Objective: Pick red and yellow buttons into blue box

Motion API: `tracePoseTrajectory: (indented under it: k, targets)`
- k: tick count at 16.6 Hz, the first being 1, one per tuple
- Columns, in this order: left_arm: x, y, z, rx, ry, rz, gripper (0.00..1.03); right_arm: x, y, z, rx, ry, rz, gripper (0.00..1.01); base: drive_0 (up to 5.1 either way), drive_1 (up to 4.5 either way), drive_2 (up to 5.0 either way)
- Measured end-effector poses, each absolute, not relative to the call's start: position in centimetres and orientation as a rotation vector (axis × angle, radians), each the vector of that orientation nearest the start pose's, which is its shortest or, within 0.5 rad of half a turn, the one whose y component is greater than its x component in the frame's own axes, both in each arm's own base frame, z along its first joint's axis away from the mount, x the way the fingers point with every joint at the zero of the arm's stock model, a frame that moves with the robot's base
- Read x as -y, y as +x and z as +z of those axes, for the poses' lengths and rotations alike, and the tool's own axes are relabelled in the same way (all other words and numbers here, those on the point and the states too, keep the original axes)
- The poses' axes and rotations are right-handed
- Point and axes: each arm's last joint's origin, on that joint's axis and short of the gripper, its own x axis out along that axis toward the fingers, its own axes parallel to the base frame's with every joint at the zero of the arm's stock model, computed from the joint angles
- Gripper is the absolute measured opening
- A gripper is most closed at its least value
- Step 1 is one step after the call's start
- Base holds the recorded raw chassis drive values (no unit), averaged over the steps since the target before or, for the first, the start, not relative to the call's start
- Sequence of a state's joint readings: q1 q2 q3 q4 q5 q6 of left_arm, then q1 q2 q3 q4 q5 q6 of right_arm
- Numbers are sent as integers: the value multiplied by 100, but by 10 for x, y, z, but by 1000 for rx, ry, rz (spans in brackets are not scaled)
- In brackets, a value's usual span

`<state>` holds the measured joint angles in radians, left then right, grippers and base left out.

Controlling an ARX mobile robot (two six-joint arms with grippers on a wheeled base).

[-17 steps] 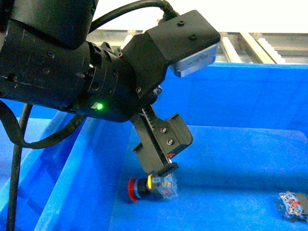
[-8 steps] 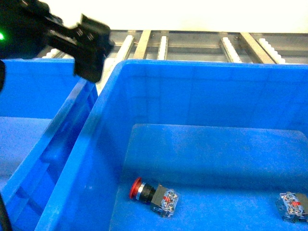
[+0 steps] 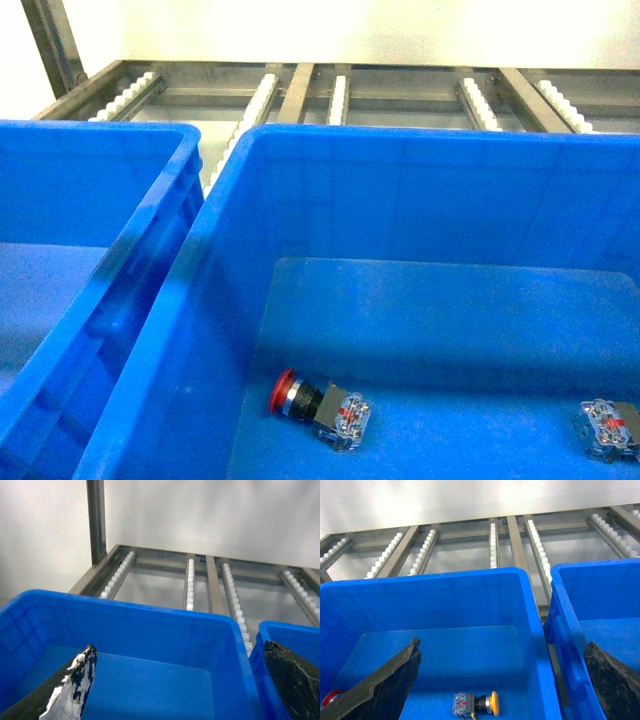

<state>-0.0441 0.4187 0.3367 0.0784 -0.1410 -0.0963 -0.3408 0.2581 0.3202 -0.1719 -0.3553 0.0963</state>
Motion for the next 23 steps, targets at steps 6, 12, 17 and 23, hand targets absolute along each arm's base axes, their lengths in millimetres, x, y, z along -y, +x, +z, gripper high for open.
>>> tracePoseTrajectory:
  k: [6,12,17,23]
  targets:
    - [0,100,238,-15,-31,6,70,18,96,224,16,25,10,74,0,0,0]
    - [0,98,202,-5,-18,0,3,-2,97,194,0,3,35,5,0,0,0]
    - [0,98,186,-5,-15,0,2,0,98,181,-4,2,2,2,0,0,0]
    - [0,97,176,0,-15,0,2,0,98,166,-5,1,2,2,0,0,0]
